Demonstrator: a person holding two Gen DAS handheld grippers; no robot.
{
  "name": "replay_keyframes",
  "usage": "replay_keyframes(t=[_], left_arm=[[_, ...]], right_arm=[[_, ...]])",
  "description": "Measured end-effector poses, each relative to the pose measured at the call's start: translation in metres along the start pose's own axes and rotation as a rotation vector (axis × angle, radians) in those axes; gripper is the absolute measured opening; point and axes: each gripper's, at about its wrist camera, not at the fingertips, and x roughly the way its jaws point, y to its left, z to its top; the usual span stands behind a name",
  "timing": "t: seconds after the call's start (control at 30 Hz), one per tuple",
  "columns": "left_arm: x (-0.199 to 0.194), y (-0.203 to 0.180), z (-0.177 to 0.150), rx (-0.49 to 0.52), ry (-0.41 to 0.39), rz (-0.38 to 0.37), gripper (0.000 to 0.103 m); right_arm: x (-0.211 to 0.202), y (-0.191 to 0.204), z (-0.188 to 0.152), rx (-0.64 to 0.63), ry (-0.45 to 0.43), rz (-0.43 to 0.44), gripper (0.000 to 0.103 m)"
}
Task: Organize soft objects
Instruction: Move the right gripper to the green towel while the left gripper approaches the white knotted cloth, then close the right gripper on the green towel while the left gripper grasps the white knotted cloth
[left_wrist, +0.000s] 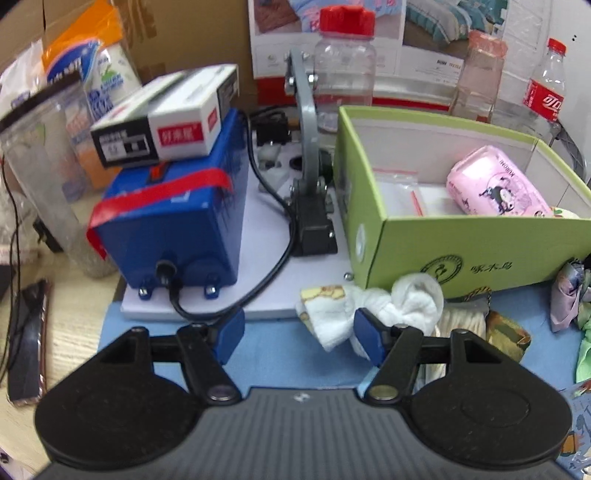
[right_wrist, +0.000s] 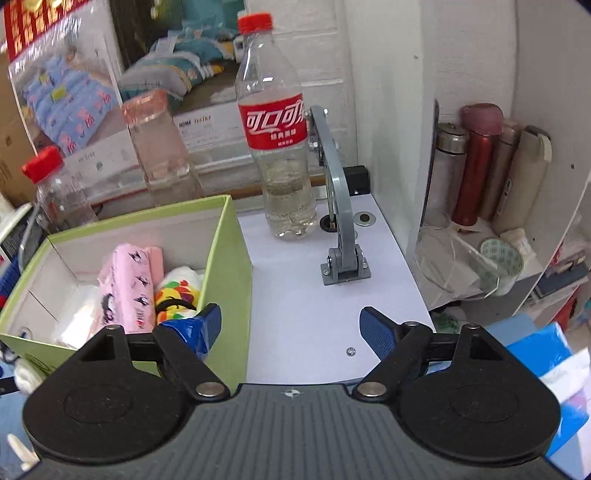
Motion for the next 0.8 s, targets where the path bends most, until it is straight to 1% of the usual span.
replay_keyframes(t=[0.07,0.13,0.2,0.27,0.33,0.37,0.43,0.47,0.5,0.53,0.57,0.6,0.7,0.8], left_arm=[[-0.013,0.003,0.000,0.008,-0.031,0.017,0.067],[-0.023,0.008,-0.001,-0.003,-0.052,0.006,0.068],[-0.027,0.010,0.001,-0.019,-0.048,-0.046,0.069],[-0.022,0.005,0.005,-0.033,-0.033,-0.103,0.069],[-0.009,-0.005,0.011,-0.030,-0.003,-0.144,0.069],[0.000,-0.010,0.012,-0.031,0.017,-0.152,0.069],[0.014,-0.019,0.012,-0.028,0.055,-0.154,0.070],[0.020,-0.021,0.011,-0.026,0.070,-0.140,0.070],[0.025,-0.021,0.009,-0.033,0.084,-0.121,0.071],[0.026,-0.019,0.006,-0.044,0.085,-0.125,0.073],[0.024,-0.014,0.002,-0.060,0.085,-0.143,0.073],[0.020,-0.008,-0.001,-0.077,0.085,-0.145,0.073],[0.010,0.012,-0.013,-0.108,0.080,-0.100,0.074],[0.001,0.039,-0.031,-0.160,0.098,-0.098,0.075]], right_arm=[[-0.008,-0.003,-0.004,0.007,-0.022,0.012,0.069],[-0.018,-0.004,-0.010,0.000,-0.039,0.029,0.069],[-0.028,-0.006,-0.016,-0.004,-0.072,0.034,0.069],[-0.035,-0.010,-0.018,0.016,-0.089,0.052,0.069],[-0.041,-0.011,-0.019,0.028,-0.096,0.071,0.069],[-0.044,-0.010,-0.020,0.029,-0.100,0.078,0.069],[-0.053,-0.007,-0.027,0.013,-0.098,0.094,0.069],[-0.057,-0.005,-0.031,0.003,-0.096,0.099,0.069],[-0.060,-0.003,-0.035,-0.008,-0.096,0.102,0.069],[-0.064,-0.001,-0.041,-0.021,-0.090,0.107,0.069],[-0.066,0.000,-0.046,-0.034,-0.080,0.110,0.069],[-0.067,0.001,-0.051,-0.042,-0.073,0.110,0.069],[-0.069,-0.001,-0.066,-0.051,-0.058,0.094,0.069],[-0.062,-0.005,-0.082,-0.031,-0.026,0.092,0.069]])
